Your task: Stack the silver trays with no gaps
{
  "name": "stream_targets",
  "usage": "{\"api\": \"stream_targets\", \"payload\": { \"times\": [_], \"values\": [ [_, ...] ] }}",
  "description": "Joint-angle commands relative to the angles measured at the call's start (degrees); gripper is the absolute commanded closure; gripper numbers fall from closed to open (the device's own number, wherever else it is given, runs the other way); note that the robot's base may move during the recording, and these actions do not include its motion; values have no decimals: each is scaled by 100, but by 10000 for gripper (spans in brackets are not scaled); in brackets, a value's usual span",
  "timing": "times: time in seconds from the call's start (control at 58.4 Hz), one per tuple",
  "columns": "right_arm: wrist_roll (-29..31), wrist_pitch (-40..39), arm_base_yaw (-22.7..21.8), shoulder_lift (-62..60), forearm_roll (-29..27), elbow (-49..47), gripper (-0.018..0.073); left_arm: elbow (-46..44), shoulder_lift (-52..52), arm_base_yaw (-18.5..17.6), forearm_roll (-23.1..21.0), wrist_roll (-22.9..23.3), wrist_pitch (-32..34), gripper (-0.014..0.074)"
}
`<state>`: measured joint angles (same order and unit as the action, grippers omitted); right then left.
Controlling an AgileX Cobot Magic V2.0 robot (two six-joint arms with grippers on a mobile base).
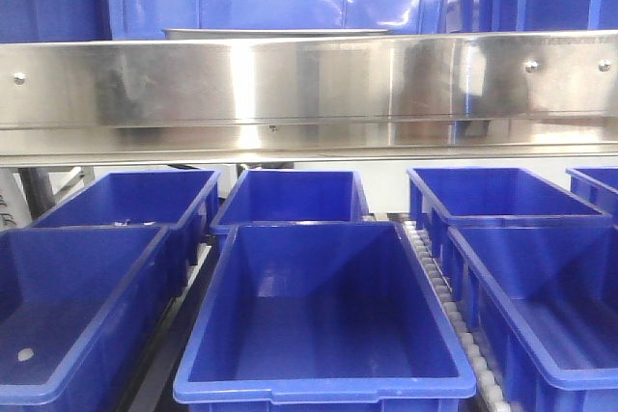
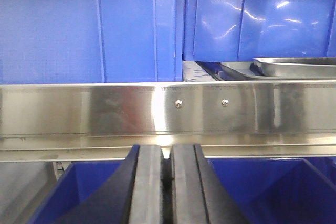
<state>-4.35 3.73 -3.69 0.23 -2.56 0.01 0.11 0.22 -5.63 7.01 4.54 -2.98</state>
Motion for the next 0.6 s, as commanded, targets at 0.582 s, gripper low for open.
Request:
{"api": "stream_targets", "payload": {
  "times": [0.582],
  "values": [
    [27,-116,-22,-23,-24,-1,640,-11,-22,21,-151,-2,-40,611]
  ]
}}
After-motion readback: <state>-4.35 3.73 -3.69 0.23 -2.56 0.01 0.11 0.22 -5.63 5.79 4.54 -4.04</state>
